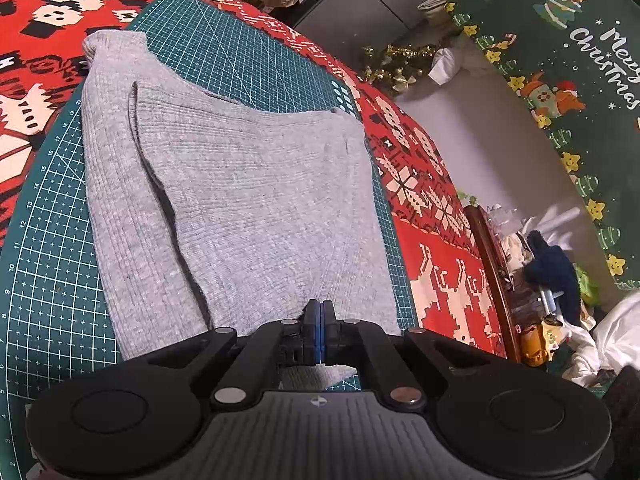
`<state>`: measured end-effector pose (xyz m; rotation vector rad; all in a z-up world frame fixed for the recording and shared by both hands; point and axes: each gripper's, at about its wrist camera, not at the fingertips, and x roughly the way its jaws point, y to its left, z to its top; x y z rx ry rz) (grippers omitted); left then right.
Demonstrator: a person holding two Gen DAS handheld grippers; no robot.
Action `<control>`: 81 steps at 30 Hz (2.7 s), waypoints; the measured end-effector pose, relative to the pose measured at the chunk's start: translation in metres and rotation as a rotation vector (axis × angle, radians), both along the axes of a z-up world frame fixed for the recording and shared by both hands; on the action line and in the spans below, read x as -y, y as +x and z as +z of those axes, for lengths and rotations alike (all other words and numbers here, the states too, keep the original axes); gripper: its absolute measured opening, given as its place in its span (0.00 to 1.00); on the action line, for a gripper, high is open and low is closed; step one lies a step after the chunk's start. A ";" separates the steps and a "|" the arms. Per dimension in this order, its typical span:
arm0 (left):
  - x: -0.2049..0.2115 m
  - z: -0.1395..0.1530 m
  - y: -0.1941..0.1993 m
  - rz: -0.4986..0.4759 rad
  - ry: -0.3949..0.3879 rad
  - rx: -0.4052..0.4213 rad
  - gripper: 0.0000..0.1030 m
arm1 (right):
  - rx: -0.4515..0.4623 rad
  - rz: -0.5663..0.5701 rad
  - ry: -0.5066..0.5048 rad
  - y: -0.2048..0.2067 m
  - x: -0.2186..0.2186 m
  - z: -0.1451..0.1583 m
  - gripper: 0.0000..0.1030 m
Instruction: Fold clothes
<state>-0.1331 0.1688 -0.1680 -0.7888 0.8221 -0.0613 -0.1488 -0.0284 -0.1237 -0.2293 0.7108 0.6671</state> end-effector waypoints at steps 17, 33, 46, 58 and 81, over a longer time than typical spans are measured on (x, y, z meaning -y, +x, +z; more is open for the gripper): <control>0.004 0.007 -0.001 -0.003 0.011 -0.004 0.02 | -0.083 -0.031 0.048 0.008 0.023 -0.005 0.02; -0.030 0.046 -0.073 0.154 0.015 -0.028 0.04 | -0.181 -0.064 0.114 0.030 0.032 -0.006 0.08; -0.027 0.017 -0.081 0.166 -0.027 -0.124 0.04 | -0.249 -0.076 0.151 0.032 0.030 -0.010 0.11; -0.026 0.024 -0.091 0.196 0.075 -0.158 0.00 | -0.257 -0.067 0.111 0.016 0.029 -0.005 0.04; -0.049 0.000 -0.097 0.186 -0.143 -0.071 0.00 | -0.253 0.311 0.165 -0.024 -0.068 0.001 0.05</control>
